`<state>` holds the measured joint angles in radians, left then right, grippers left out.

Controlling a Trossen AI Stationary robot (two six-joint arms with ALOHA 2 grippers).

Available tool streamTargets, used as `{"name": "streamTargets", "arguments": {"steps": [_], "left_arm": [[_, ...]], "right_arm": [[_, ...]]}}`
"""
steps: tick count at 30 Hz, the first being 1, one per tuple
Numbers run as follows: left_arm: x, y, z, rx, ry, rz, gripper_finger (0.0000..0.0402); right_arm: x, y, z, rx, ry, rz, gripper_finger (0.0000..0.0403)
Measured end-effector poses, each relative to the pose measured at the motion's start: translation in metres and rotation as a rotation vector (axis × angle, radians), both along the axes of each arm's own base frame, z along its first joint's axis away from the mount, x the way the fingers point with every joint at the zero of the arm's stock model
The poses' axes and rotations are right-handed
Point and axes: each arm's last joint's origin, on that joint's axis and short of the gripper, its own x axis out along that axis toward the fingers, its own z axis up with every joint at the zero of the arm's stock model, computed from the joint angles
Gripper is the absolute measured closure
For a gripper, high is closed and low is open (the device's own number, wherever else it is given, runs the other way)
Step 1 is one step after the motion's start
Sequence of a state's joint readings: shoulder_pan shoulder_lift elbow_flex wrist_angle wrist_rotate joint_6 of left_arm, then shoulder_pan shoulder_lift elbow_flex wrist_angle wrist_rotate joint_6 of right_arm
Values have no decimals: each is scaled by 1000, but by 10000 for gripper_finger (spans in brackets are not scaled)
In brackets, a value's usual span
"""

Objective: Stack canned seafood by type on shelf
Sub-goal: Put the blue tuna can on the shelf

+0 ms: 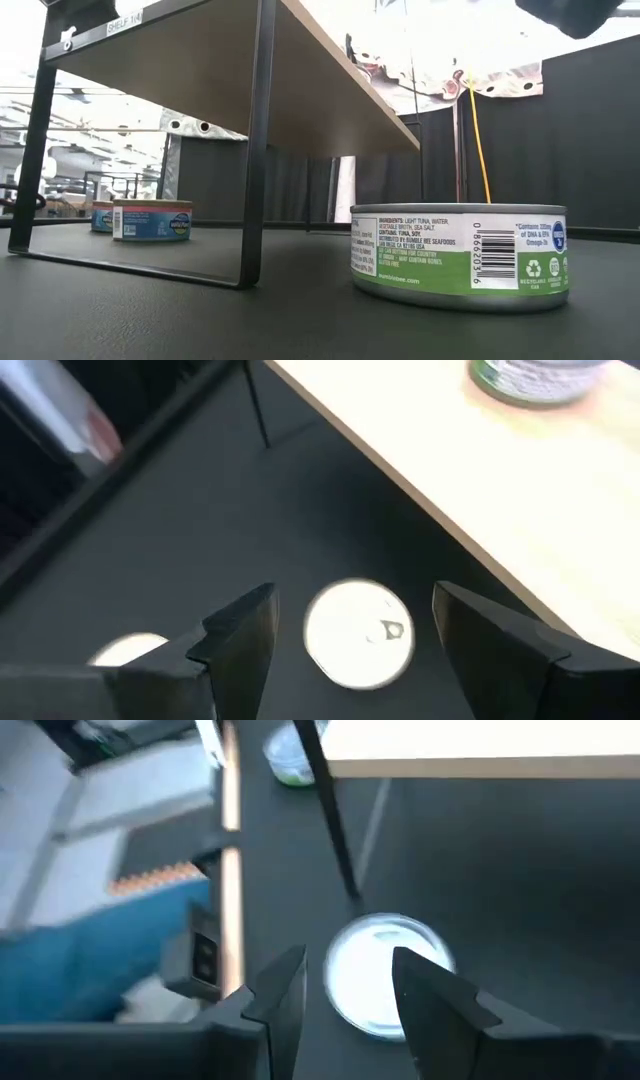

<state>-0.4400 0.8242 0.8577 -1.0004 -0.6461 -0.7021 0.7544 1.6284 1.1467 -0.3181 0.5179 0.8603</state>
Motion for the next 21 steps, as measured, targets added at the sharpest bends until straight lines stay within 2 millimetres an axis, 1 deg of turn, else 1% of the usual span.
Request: {"name": "streamTargets", "arguments": {"steps": [5, 9, 12, 15, 18, 21], "left_arm": [[2, 0, 3, 32, -52, 36, 133], [5, 0, 6, 40, -102, 59, 133], [6, 0, 7, 63, -134, 85, 133], [8, 0, 7, 86, -147, 107, 133], [13, -1, 7, 113, -169, 133, 133], [18, -2, 7, 152, -188, 167, 133]], "right_arm": [[3, 3, 10, -164, 171, 5, 259], [-6, -9, 11, -322, 356, -19, 259], [-15, -25, 9, -472, 492, -18, 259], [-21, -44, 15, -591, 589, -4, 259], [-21, -65, 27, -640, 600, 42, 259], [-21, -90, 35, -617, 570, 59, 259]]}}
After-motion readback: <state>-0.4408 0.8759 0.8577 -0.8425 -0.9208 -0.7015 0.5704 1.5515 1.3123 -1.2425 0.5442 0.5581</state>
